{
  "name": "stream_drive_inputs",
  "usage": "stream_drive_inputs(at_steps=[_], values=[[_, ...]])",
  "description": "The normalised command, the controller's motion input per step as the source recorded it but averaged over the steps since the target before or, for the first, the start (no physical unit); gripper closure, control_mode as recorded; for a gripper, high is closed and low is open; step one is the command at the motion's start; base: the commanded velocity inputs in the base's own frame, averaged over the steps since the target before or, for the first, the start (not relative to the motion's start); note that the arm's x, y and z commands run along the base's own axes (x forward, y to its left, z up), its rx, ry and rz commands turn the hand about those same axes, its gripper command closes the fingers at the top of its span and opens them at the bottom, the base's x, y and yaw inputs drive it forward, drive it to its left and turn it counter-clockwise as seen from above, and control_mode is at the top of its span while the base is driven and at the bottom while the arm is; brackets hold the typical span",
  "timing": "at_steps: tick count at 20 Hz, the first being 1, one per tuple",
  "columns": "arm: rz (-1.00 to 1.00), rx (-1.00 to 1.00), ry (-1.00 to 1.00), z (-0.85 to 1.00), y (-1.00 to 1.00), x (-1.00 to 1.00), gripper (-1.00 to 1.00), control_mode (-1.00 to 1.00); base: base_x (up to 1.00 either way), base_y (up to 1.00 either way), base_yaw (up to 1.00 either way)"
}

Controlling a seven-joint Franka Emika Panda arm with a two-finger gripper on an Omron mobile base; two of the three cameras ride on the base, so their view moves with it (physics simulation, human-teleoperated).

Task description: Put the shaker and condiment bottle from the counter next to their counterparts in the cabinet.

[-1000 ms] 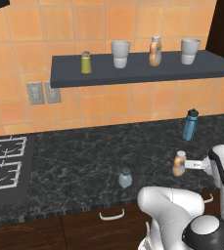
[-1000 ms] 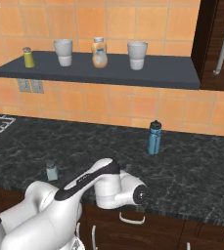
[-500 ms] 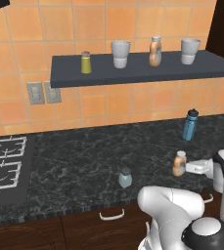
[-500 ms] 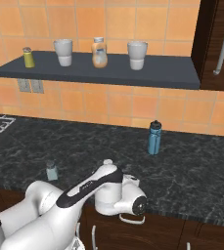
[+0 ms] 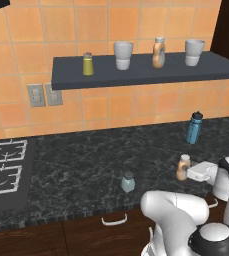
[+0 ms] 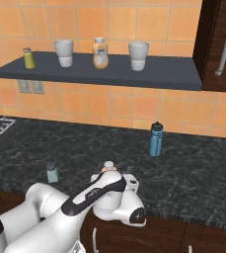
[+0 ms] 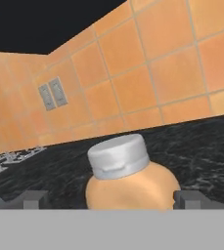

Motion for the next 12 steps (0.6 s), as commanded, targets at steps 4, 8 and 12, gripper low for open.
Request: stream_drive_inputs(at_steps=[4, 8, 12], values=[[0.00, 0.00, -0.02, -0.02, 0.01, 0.04, -1.00, -1.00, 0.00, 0.00, 0.00], [0.00, 0.00, -0.01, 0.00, 0.00, 0.01, -1.00, -1.00, 0.00, 0.00, 0.00], [0.00, 0.00, -0.03, 0.00, 0.01, 0.00, -1.00, -1.00, 0.00, 0.00, 0.00]])
